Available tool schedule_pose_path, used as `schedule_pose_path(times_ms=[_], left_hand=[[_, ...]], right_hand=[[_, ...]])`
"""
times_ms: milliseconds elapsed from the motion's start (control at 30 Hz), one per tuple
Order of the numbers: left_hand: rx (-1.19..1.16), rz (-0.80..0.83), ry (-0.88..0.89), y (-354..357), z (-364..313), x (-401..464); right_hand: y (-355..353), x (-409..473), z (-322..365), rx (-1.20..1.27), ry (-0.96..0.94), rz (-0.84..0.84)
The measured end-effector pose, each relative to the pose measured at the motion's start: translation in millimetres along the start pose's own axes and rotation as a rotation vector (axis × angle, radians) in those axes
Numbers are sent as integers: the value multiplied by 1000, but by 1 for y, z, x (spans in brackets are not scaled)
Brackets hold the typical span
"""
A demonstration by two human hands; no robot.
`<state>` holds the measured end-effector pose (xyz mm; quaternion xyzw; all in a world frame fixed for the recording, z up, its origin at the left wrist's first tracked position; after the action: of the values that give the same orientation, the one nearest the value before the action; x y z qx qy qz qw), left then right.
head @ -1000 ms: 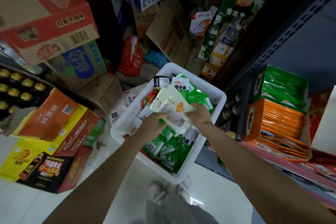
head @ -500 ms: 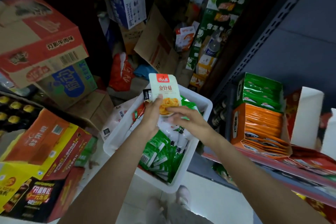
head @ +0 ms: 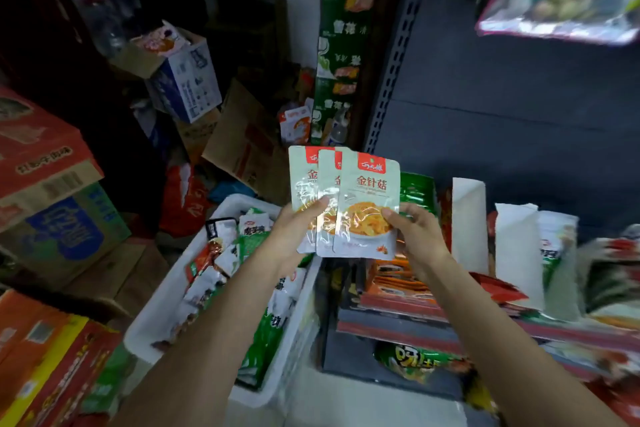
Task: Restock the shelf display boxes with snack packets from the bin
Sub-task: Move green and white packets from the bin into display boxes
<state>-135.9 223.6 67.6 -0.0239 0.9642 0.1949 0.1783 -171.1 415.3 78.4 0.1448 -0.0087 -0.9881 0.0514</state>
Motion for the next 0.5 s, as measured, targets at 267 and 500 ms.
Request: schedule_pose_path(times_ms=[267, 500], left_hand=[[294, 113, 274, 189, 7, 24], [464, 240, 337, 373, 57, 42]], right_hand=[[-166, -22, 34, -41, -116, -142], [-324, -43, 43, 17, -150, -183]])
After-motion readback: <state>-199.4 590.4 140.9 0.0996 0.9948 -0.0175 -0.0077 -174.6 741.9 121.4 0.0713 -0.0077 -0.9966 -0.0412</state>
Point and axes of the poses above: each hand's wrist, its own x-axis towards the middle knuckle, its own y-axis out of the palm, z = x × y, the point moved 10 cm from there along x, towards the middle knuckle, and after that the axes turned 6 degrees about z, right-handed, at the moved point
